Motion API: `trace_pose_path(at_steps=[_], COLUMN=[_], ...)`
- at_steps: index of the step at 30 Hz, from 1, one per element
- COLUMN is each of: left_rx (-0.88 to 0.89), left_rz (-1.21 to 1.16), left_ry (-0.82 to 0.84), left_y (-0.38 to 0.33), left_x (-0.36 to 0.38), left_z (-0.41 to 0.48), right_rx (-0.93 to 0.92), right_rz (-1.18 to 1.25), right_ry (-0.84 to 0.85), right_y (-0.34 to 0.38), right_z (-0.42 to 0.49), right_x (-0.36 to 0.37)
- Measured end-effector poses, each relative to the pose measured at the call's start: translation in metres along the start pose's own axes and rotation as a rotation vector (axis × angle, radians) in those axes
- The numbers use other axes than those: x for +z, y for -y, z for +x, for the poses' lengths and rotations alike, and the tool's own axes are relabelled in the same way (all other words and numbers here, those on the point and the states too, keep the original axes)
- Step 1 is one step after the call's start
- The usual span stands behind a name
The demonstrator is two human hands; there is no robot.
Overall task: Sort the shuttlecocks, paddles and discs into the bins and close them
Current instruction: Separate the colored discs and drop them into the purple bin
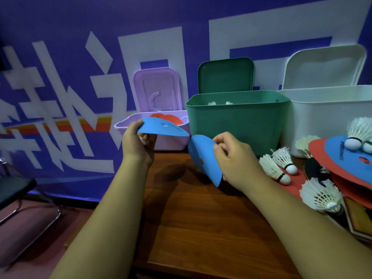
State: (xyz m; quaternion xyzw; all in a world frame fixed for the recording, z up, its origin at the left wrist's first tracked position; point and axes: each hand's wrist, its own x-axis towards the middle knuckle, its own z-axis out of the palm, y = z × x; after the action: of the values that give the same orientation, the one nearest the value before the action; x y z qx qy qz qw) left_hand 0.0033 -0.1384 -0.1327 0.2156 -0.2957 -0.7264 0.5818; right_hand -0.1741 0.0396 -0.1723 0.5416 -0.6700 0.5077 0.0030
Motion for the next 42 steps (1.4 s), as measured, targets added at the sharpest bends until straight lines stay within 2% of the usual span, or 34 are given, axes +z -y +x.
trace_pose_path(at_steps=[5, 7, 9, 11, 12, 13, 15, 18, 20, 22, 27, 34, 37, 42], left_rx=[0.087, 0.078, 0.091, 0.181, 0.230, 0.252, 0.226, 0.084, -0.036, -0.079, -0.136, 0.080, 0.101, 0.078], left_rz=[-0.050, 0.159, 0.472, 0.774, 0.851, 0.872, 0.925, 1.040, 1.053, 1.017, 0.683, 0.493, 0.390, 0.191], left_ry=[0.057, 0.066, 0.001, -0.085, -0.098, -0.060, 0.140, 0.505, 0.631, 0.666, 0.600, 0.381, 0.255, 0.142], left_y=[-0.012, -0.008, 0.001, 0.011, 0.016, 0.020, 0.030, 0.041, 0.044, 0.043, 0.031, 0.019, 0.015, 0.012], left_x=[0.028, 0.027, 0.018, 0.006, 0.001, -0.003, -0.007, -0.010, -0.010, -0.009, -0.006, -0.023, -0.023, -0.010], left_z=[0.039, 0.059, 0.067, 0.062, 0.056, 0.048, 0.033, 0.019, 0.013, 0.010, 0.006, 0.042, 0.048, 0.058], right_rx=[-0.003, -0.002, 0.000, 0.012, 0.019, 0.026, 0.045, 0.114, 0.144, 0.175, 0.245, 0.221, 0.218, 0.216], right_rz=[-0.005, 0.002, 0.008, 0.006, 0.005, 0.010, 0.044, 0.190, 0.233, 0.255, 0.307, 0.232, 0.214, 0.182], right_ry=[0.052, 0.067, 0.067, 0.038, 0.012, -0.018, -0.074, -0.123, -0.146, -0.154, -0.070, -0.034, -0.045, -0.035], right_y=[-0.001, -0.001, -0.002, -0.004, -0.005, -0.005, -0.003, 0.004, 0.008, 0.008, 0.005, 0.004, 0.003, 0.002], right_z=[-0.002, -0.002, -0.002, 0.000, 0.001, 0.002, 0.003, 0.000, -0.001, -0.002, -0.001, -0.001, -0.001, -0.001], right_x=[0.001, 0.000, -0.001, -0.001, -0.001, 0.000, 0.000, 0.000, -0.001, 0.000, 0.002, 0.004, 0.007, 0.008])
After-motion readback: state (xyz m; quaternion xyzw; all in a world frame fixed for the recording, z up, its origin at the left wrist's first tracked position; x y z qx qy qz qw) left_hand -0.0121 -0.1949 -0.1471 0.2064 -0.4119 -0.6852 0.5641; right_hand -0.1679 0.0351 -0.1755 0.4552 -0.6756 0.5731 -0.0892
